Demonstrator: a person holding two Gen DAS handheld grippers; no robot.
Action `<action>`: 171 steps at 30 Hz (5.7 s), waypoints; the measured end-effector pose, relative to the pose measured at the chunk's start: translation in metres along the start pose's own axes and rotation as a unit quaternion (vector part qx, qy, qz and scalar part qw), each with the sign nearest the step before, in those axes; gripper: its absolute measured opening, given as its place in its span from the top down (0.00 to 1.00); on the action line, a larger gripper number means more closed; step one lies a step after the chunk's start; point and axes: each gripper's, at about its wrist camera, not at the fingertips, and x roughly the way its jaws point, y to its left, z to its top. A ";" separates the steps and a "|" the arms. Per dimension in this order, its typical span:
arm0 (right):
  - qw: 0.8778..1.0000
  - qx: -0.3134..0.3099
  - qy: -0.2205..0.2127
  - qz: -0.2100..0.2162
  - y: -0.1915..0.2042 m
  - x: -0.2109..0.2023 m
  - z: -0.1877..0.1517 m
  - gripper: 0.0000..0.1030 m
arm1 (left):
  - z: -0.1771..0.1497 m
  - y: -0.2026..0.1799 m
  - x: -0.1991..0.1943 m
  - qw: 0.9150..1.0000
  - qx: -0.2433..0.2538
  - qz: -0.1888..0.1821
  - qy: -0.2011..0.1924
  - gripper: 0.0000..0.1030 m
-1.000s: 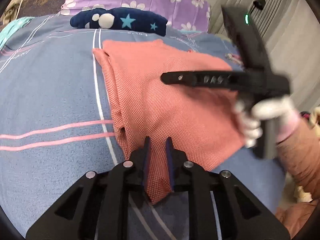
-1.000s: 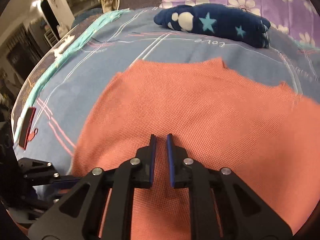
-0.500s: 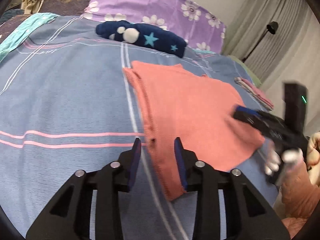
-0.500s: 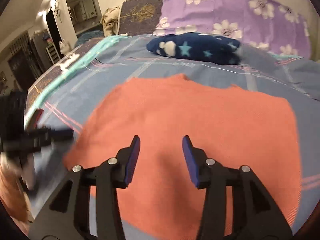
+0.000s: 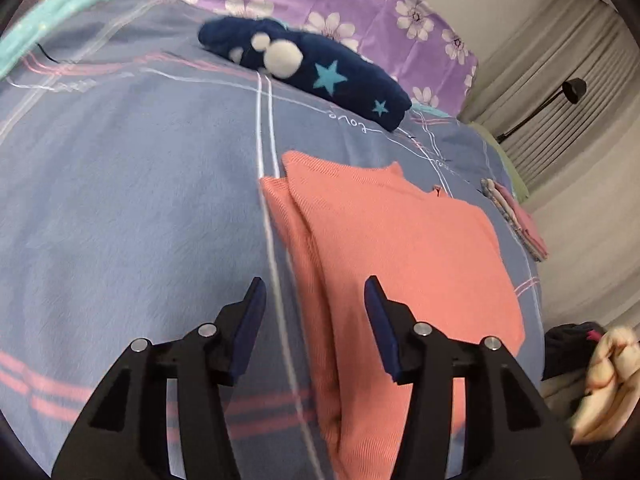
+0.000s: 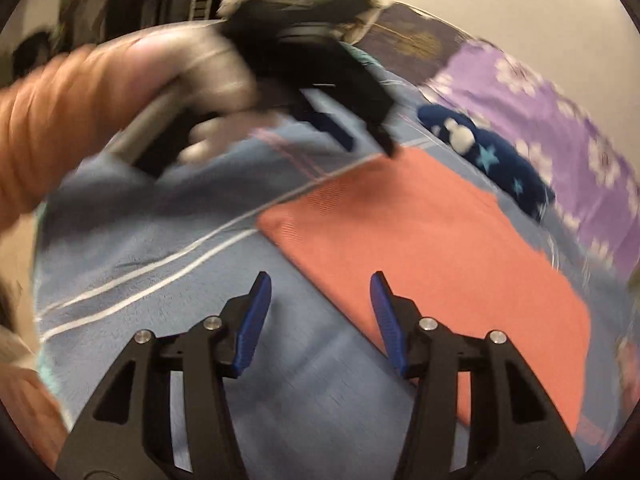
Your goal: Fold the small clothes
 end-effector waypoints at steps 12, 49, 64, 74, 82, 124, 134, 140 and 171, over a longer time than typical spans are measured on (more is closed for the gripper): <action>0.997 -0.029 0.049 -0.061 0.016 0.064 0.041 0.79 | 0.043 0.027 0.046 0.993 -0.068 -0.095 -0.002 0.64; 0.851 0.502 -0.151 0.034 -0.241 -0.106 -0.159 0.92 | 0.078 -0.299 0.142 0.986 0.167 -0.009 0.023 0.94; 0.802 0.580 -0.118 0.079 -0.241 -0.091 -0.234 0.92 | 0.039 -0.334 0.224 0.970 0.221 0.070 0.077 0.91; 0.787 0.597 -0.118 0.104 -0.243 -0.089 -0.244 0.92 | 0.009 -0.341 0.135 0.965 0.262 0.019 0.012 0.61; 0.788 0.599 -0.105 0.094 -0.250 -0.091 -0.242 0.57 | -0.102 -0.276 0.058 0.943 0.325 0.079 0.002 0.45; 0.873 0.487 0.017 -0.023 -0.245 -0.077 -0.206 0.92 | -0.146 -0.240 0.073 0.953 0.297 0.044 0.035 0.81; 0.905 0.425 -0.018 -0.009 -0.307 -0.067 -0.135 0.87 | -0.088 -0.263 0.074 0.958 0.284 0.031 -0.010 0.73; 0.907 0.417 0.042 -0.040 -0.344 -0.006 -0.123 0.84 | -0.066 -0.229 0.115 0.970 0.228 0.084 0.005 0.47; 0.849 0.520 0.049 0.078 -0.313 -0.050 -0.207 0.47 | -0.067 -0.197 0.096 0.983 0.180 0.012 0.021 0.41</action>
